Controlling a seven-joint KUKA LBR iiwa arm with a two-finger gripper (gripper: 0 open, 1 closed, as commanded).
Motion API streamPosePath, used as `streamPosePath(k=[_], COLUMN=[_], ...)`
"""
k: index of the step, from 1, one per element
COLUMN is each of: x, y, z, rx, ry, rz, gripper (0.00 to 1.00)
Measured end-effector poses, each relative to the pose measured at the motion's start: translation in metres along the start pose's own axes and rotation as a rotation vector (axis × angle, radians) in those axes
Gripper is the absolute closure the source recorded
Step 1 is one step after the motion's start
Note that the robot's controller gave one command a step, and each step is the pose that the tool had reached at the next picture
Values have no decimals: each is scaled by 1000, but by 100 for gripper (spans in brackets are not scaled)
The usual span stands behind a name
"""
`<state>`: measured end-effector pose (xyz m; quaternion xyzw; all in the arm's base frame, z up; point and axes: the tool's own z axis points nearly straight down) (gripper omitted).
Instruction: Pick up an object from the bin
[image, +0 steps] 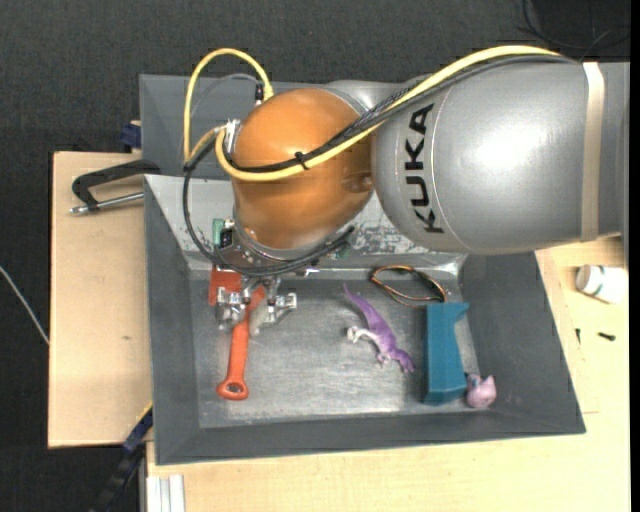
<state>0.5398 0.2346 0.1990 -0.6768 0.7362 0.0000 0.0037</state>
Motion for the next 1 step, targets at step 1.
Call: streamPosePath(k=[1], x=[-1], y=[0], z=[12], rx=[-4], ry=[2], rz=[1], gripper=[100])
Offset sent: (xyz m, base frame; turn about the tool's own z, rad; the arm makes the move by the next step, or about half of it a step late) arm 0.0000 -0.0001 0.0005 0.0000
